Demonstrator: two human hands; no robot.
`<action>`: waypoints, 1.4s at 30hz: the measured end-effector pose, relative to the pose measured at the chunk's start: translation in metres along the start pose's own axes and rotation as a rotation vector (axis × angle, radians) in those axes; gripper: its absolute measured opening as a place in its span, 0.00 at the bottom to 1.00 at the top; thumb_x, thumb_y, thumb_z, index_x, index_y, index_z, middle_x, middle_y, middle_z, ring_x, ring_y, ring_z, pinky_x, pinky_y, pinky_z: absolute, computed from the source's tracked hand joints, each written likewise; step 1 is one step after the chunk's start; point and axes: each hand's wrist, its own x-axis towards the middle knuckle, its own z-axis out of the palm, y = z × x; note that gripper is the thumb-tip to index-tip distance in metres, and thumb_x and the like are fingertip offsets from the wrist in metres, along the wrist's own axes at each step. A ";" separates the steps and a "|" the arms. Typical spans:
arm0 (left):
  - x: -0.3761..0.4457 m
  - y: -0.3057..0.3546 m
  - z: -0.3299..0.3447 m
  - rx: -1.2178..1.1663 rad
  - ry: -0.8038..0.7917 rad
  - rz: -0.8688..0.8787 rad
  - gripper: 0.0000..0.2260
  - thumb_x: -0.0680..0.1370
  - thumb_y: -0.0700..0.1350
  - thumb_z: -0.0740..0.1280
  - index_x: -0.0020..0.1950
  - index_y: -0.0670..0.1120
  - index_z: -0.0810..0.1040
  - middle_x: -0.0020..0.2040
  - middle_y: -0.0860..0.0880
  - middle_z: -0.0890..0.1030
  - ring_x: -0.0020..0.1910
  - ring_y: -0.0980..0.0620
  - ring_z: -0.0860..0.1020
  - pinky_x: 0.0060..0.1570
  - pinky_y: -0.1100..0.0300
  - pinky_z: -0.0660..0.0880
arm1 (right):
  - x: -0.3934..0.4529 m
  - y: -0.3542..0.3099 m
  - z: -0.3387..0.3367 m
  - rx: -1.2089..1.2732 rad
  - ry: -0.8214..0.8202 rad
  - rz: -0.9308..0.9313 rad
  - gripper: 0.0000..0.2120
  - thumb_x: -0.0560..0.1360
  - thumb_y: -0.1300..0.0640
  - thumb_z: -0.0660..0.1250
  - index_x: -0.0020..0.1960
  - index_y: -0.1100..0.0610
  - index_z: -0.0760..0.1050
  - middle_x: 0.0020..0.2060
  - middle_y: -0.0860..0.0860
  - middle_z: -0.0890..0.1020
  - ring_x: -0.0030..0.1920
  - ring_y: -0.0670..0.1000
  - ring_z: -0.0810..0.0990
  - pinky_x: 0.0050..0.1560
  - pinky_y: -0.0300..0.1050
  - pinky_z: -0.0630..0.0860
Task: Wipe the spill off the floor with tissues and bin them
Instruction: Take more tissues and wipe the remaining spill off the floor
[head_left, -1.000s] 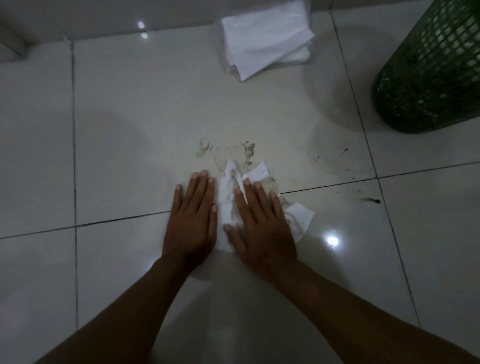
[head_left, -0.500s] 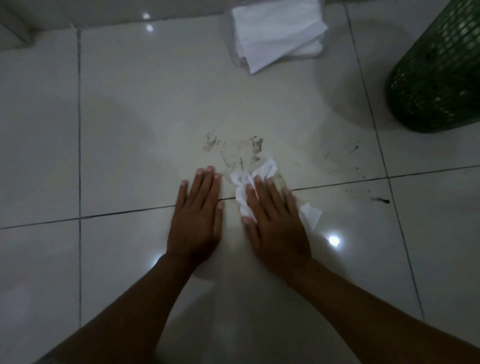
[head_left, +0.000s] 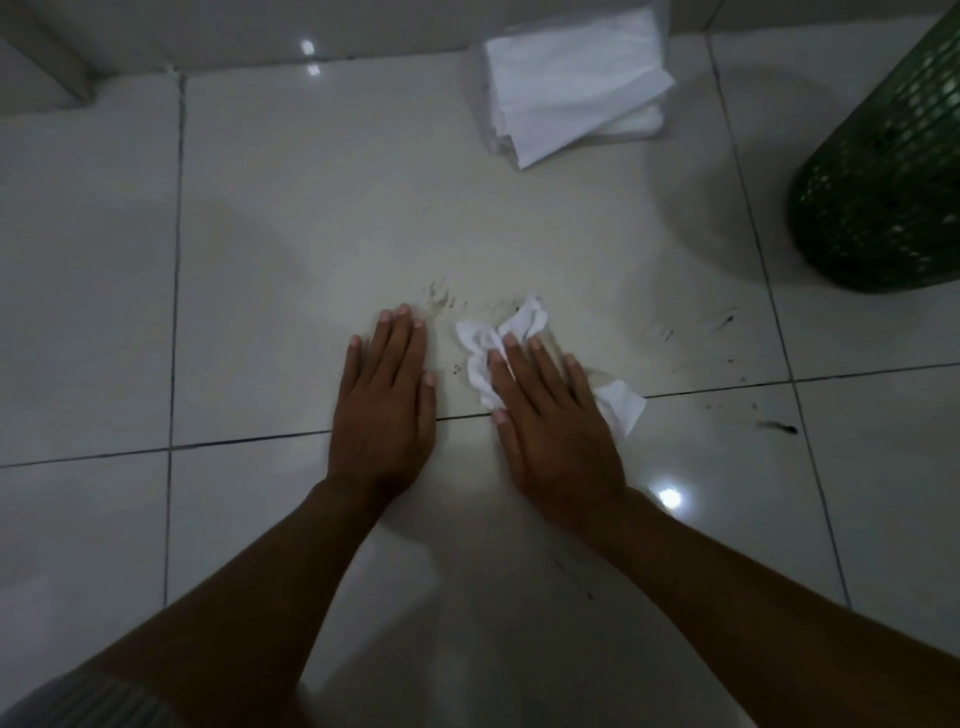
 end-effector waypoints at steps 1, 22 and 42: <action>0.004 -0.004 -0.001 0.006 -0.003 -0.019 0.25 0.83 0.48 0.49 0.79 0.41 0.56 0.80 0.44 0.55 0.80 0.48 0.50 0.78 0.46 0.48 | -0.009 0.006 0.000 0.004 0.001 -0.045 0.25 0.84 0.50 0.49 0.79 0.54 0.55 0.79 0.52 0.56 0.79 0.53 0.53 0.76 0.60 0.56; 0.008 -0.015 0.001 0.002 0.029 -0.042 0.25 0.82 0.48 0.49 0.79 0.42 0.57 0.80 0.45 0.56 0.80 0.50 0.50 0.78 0.46 0.51 | 0.011 -0.019 -0.001 0.160 0.290 0.216 0.24 0.78 0.58 0.58 0.74 0.53 0.68 0.77 0.56 0.63 0.78 0.57 0.57 0.75 0.64 0.58; 0.010 -0.016 0.002 -0.020 0.054 -0.040 0.25 0.82 0.48 0.49 0.79 0.42 0.58 0.80 0.45 0.57 0.80 0.51 0.51 0.78 0.48 0.50 | 0.099 -0.020 -0.003 0.111 0.033 0.241 0.28 0.82 0.53 0.51 0.80 0.56 0.48 0.80 0.54 0.54 0.80 0.56 0.50 0.79 0.58 0.49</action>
